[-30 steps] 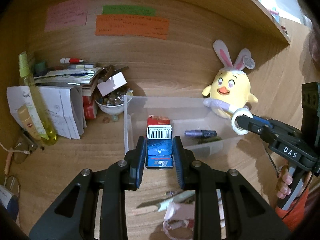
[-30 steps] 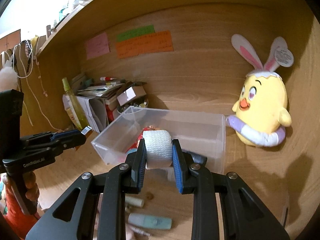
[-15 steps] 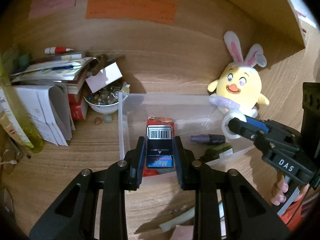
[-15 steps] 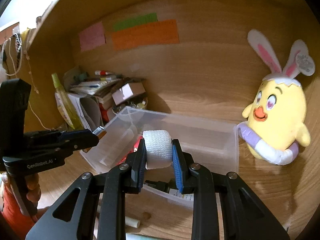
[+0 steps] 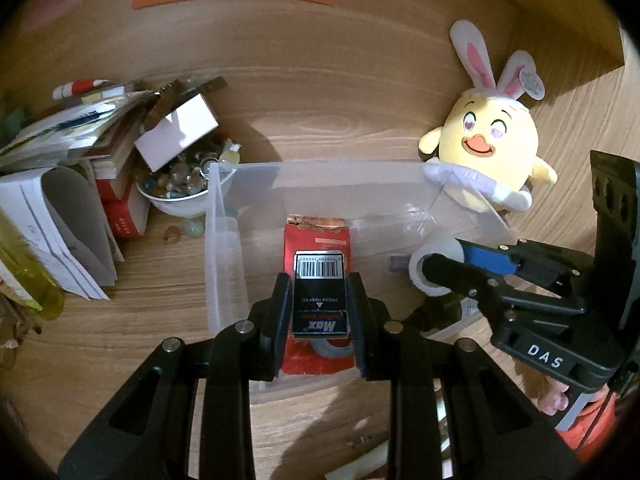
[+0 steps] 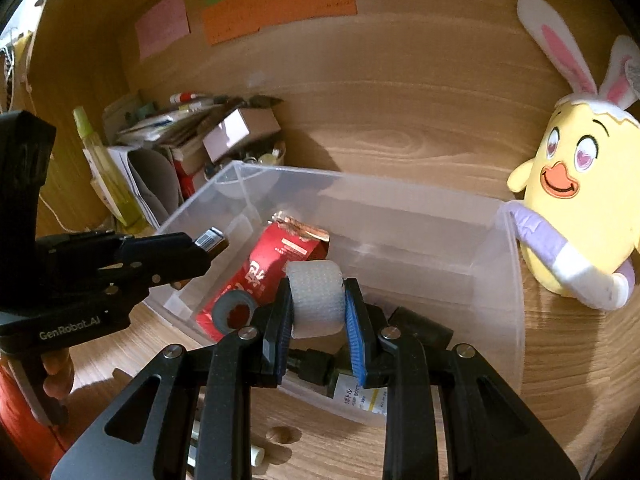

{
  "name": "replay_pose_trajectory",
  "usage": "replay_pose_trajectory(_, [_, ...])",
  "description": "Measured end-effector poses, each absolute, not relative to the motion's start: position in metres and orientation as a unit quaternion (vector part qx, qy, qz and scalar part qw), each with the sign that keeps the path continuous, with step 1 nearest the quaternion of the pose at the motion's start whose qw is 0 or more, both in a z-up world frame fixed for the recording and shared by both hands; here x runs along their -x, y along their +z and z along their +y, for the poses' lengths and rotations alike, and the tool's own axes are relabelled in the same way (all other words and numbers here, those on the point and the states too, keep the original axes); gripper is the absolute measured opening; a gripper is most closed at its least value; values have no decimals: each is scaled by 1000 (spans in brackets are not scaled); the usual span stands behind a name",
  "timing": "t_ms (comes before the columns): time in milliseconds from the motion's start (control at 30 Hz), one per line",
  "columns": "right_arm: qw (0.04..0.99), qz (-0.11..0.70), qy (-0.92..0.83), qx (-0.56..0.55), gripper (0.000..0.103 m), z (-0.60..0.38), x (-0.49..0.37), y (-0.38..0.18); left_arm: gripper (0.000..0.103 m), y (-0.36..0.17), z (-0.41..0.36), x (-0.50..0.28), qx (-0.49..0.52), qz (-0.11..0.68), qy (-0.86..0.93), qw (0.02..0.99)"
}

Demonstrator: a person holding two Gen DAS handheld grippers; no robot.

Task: Organize objects
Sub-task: 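Carry blue Max box with left tool while right tool carries white tape roll to bin, then release white tape roll from right tool while left tool releases Max box in bin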

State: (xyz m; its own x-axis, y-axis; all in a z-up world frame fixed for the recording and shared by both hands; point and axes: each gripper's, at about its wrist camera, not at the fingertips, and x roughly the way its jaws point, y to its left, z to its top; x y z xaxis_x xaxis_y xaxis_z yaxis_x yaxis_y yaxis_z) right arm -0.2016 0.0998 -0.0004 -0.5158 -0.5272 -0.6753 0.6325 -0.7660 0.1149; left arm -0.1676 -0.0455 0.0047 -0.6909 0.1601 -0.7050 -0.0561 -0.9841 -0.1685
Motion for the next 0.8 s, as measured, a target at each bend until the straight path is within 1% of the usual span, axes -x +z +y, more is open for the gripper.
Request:
replay_pose_trajectory(267, [321, 100, -872, -355, 23, 92, 197, -4, 27, 7, -47, 165, 388, -72, 916, 66])
replay_pose_trajectory(300, [320, 103, -873, -354, 24, 91, 196, -4, 27, 8, -47, 164, 387, -72, 917, 67])
replay_pose_trajectory(433, [315, 107, -877, -346, 40, 93, 193, 0, 28, 16, -44, 157, 381, -71, 919, 69])
replay_pose_trajectory(500, [312, 111, -881, -338, 43, 93, 190, 4, 33, 20, -43, 153, 376, -69, 921, 69])
replay_pose_trajectory(567, [308, 111, -885, -332, 49, 94, 188, 8, 45, 25, -43, 147, 370, -69, 924, 67])
replay_pose_trajectory(633, [303, 112, -889, -324, 57, 97, 184, 13, 51, 31, -42, 140, 360, -65, 929, 64])
replay_pose_trajectory(700, [299, 111, -893, -318, 60, 100, 181, 18, 56, 36, -40, 132, 352, -57, 932, 61])
replay_pose_trajectory(767, [297, 108, -896, -312, 64, 105, 176, 23, 64, 39, -40, 125, 346, -53, 935, 58])
replay_pose_trajectory(800, [296, 106, -898, -309, 67, 108, 174, 25, 66, 41, -40, 120, 342, -51, 937, 56])
